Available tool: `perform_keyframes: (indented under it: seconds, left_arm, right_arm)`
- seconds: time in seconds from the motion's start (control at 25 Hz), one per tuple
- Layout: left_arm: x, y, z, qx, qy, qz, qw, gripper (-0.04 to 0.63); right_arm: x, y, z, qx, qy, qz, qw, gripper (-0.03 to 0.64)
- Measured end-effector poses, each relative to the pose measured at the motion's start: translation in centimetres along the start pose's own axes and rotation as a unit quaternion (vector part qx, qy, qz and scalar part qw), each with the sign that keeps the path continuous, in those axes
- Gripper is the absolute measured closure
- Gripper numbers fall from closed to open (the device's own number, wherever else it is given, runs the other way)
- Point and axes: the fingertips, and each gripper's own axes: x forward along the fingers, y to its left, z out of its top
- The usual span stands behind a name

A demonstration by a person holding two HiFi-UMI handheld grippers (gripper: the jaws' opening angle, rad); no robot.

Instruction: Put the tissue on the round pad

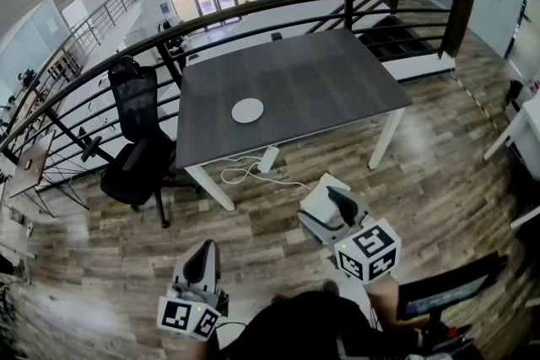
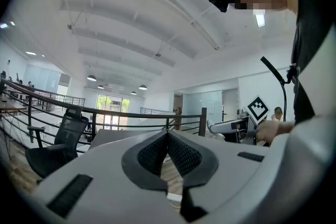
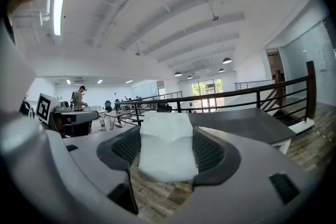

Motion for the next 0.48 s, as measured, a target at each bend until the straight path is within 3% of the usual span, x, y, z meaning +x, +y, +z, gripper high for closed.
perform_keyframes:
  seconds: [0.48]
  left_arm:
    - [-0.5, 0.6, -0.7, -0.007, 0.001, -0.016, 0.9999, 0.592]
  right_arm:
    - [0.9, 1.5, 0.3, 0.008, -0.009, -0.005, 1.0, 0.302]
